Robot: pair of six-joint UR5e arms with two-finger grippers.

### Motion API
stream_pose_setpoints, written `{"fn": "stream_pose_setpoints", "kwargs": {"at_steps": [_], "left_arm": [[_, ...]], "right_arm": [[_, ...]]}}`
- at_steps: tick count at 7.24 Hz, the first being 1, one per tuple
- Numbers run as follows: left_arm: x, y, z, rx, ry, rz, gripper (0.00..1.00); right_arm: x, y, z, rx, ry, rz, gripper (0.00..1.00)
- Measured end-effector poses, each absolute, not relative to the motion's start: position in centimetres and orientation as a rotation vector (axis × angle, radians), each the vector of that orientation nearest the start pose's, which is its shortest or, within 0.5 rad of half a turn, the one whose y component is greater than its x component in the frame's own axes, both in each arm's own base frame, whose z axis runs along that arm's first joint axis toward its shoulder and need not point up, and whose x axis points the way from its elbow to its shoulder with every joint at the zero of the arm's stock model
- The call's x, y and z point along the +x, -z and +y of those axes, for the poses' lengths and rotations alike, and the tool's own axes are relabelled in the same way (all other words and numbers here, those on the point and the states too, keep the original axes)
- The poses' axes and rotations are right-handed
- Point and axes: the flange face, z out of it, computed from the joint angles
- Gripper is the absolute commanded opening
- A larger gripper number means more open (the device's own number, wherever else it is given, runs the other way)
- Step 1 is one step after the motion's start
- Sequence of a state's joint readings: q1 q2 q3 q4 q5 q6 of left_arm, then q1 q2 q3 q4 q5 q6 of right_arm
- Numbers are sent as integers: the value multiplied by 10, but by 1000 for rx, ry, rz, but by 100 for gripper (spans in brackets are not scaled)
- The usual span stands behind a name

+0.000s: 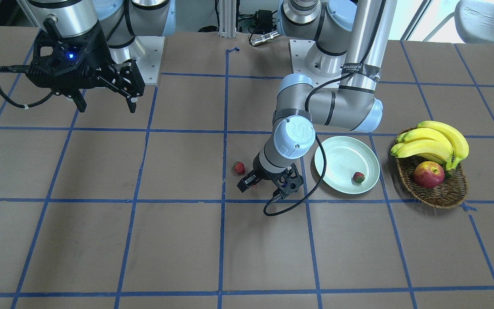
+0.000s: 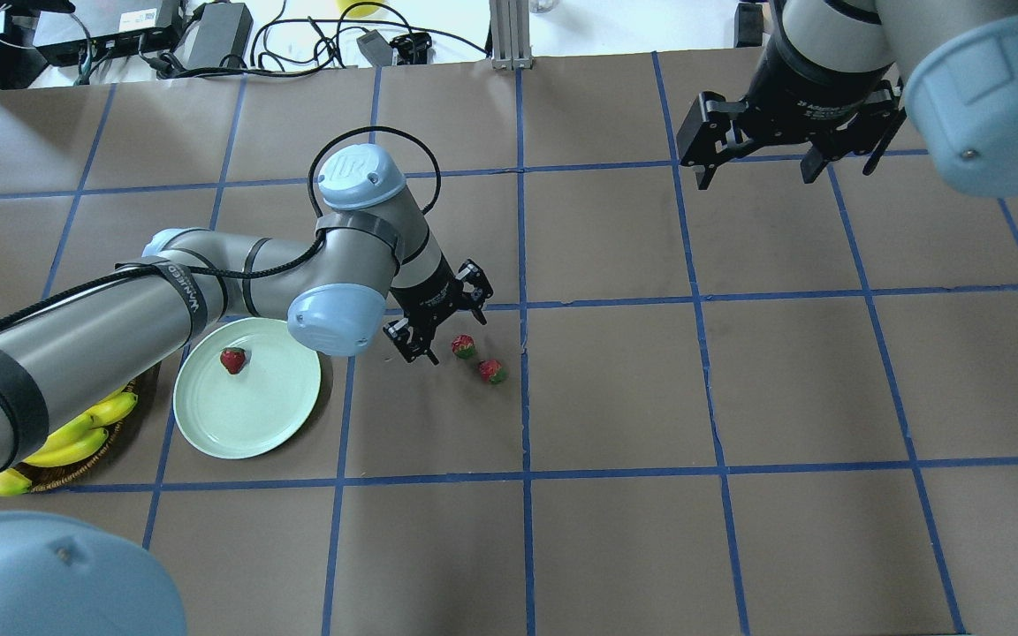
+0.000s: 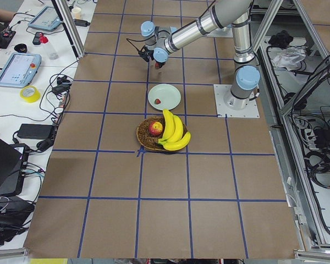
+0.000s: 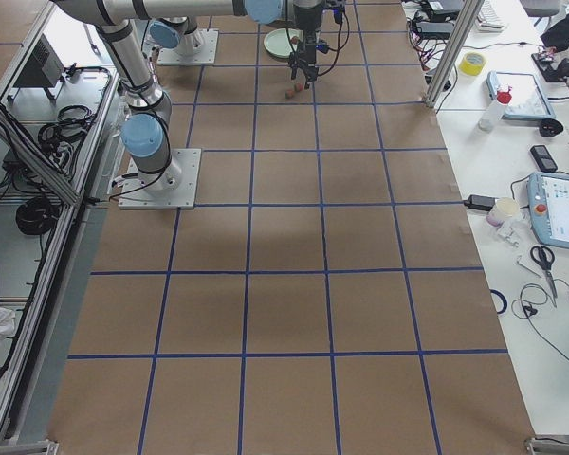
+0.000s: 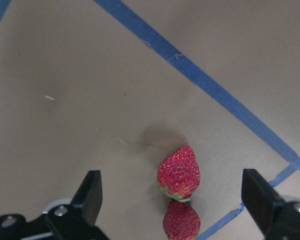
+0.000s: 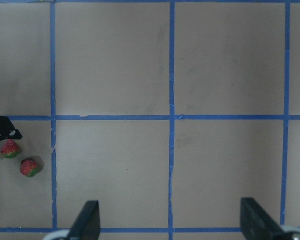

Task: Collect all strawberries into plate
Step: 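Move the left gripper back to the two remaining strawberries, then close the left gripper on the strawberry nearer the plate, then carry the strawberry with the left gripper over the plate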

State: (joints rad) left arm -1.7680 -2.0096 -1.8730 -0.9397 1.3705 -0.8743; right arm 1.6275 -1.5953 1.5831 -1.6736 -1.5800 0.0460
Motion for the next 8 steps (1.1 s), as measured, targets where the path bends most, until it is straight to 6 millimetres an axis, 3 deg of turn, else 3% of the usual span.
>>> {"fn": "stream_pose_setpoints", "kwargs": {"at_steps": [1, 4, 5, 7, 8], "left_arm": [[-262, -170, -516, -1087, -329, 3048, 0], [-263, -169, -514, -1062, -342, 3059, 0], [-262, -179, -518, -969, -293, 3099, 0], [-248, -223, -536, -588, -123, 3149, 0], [-235, -240, -543, -468, -119, 3143, 0]], "right_arm": [[160, -505, -484, -16, 181, 3140, 100], [160, -505, -484, -16, 182, 3140, 100], [160, -505, -484, -16, 183, 3140, 100], [159, -505, -484, -14, 184, 3141, 100], [159, -505, -484, -14, 184, 3141, 100]]}}
